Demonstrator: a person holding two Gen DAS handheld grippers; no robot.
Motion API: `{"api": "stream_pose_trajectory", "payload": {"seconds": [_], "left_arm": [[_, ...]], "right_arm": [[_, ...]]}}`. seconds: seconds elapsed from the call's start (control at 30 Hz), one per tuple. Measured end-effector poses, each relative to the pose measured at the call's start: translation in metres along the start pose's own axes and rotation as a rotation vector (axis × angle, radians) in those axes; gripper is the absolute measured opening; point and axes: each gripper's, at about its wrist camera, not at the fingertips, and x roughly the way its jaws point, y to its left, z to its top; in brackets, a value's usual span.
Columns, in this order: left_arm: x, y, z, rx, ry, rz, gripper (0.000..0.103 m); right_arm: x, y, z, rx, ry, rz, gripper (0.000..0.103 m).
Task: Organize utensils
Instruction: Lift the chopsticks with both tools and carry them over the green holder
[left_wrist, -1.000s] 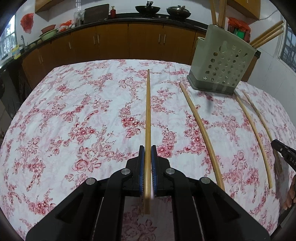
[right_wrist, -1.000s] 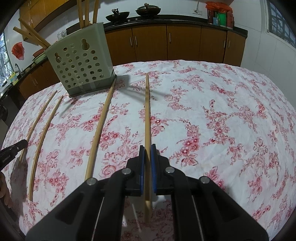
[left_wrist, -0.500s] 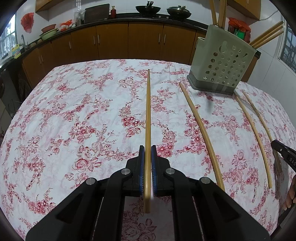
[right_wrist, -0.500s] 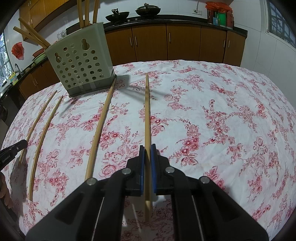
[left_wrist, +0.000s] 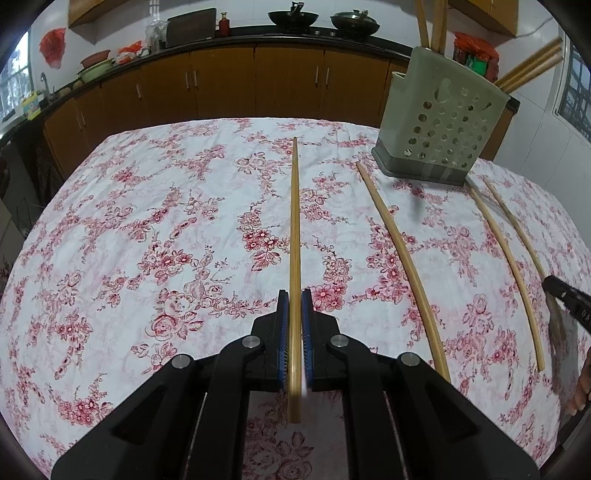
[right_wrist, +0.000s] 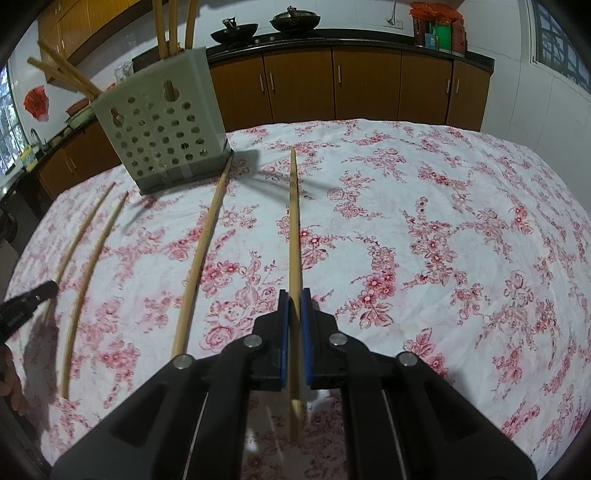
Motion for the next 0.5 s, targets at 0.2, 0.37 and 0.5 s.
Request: {"api": "stream_pose_trajectory", "payload": {"seconds": [0.2,0.37,0.5], "left_arm": [[-0.021,0.002,0.012,-0.019,-0.056,-0.018,0.008],[-0.055,0.004,0.036,-0.04,-0.167,-0.038,0.008],[-0.082,0.004,0.057,-0.048,-0.259,-0.053,0.008]], "right_arm": [[-0.033,-0.004,0.017,0.015,-0.103,0.015,0.008],[-0.062,-0.007,0.035,0.03,-0.2,0.027,0.008],[-0.084,-0.008,0.049,0.043,-0.284,0.04,0.008]]}}
